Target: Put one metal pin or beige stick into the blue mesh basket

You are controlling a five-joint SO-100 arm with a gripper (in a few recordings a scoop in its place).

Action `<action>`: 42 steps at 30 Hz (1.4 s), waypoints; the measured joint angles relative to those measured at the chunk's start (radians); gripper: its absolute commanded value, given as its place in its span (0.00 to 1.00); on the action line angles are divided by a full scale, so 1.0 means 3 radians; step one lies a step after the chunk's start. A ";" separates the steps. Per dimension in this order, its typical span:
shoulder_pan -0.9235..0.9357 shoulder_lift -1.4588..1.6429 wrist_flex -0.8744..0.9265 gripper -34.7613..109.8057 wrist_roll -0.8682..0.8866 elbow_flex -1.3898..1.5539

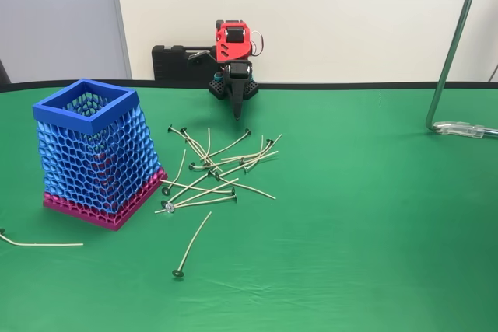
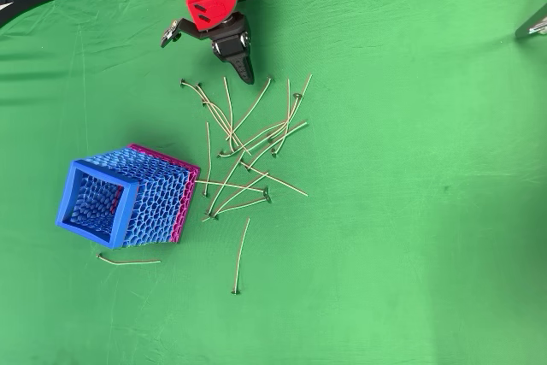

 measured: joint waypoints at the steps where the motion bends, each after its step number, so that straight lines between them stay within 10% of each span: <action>1: -0.0010 -0.0020 0.0026 0.25 0.0041 -0.0026; 42: -0.0435 -0.3712 0.1319 0.25 0.1984 -0.2807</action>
